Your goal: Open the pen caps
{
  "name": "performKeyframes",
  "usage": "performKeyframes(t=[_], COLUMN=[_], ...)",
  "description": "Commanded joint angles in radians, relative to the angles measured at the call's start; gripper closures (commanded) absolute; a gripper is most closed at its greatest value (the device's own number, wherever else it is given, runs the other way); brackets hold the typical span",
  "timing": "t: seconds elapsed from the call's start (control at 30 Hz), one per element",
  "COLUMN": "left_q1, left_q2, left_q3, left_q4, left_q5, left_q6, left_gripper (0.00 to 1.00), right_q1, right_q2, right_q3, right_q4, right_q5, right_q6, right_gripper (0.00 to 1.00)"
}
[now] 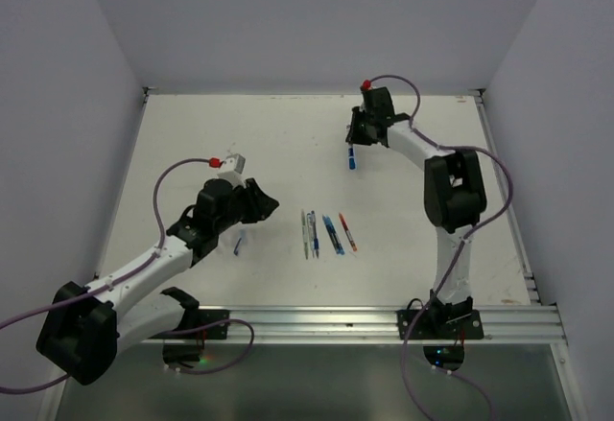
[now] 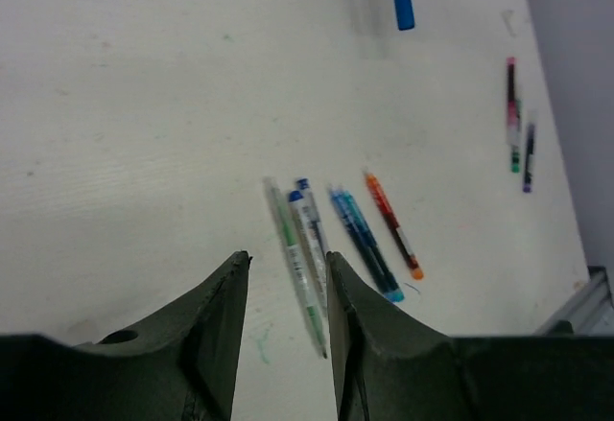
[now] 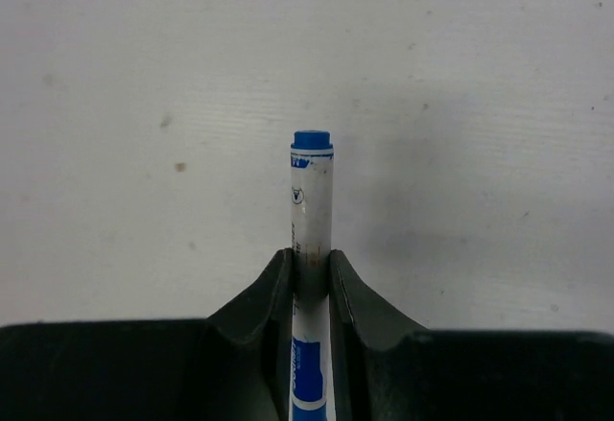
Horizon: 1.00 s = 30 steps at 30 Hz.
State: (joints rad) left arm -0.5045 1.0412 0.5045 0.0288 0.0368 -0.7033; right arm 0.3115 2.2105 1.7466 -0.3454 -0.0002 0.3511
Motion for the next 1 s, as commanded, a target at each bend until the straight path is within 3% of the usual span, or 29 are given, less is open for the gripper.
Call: performKeyframes(t=[0.0, 0.13, 0.27, 0.37, 0.67, 0.97], left_q1=[0.004, 0.001, -0.017, -0.052, -0.190, -0.279], left_q2=[0.005, 0.020, 0.017, 0.020, 0.101, 0.192], left_q3=[-0.043, -0.075, -0.084, -0.084, -0.070, -0.044], left_q4=[0.264, 0.483, 0.597, 0.672, 0.789, 0.875], left_q5=[0.305, 0.428, 0.480, 0.483, 0.426, 0.383], left_q6=[0.024, -0.059, -0.125, -0.160, -0.211, -0.232], left_gripper=[0.59, 0.55, 0.50, 0.48, 0.46, 0.45], right_q1=[0.000, -0.002, 0.001, 0.009, 0.040, 0.044], right_q2=[-0.335, -0.538, -0.673, -0.748, -1.043, -1.141], right_q3=[-0.200, -0.558, -0.812, -0.959, -1.127, -1.191], right_q4=[0.378, 0.646, 0.973, 1.097, 0.973, 0.925], right_q5=[-0.219, -0.386, -0.513, -0.580, -0.532, -0.532], right_q6=[0.127, 0.274, 0.493, 0.581, 0.557, 0.558], right_gripper=[1.00, 1.00, 1.00, 1.00, 1.00, 1.00])
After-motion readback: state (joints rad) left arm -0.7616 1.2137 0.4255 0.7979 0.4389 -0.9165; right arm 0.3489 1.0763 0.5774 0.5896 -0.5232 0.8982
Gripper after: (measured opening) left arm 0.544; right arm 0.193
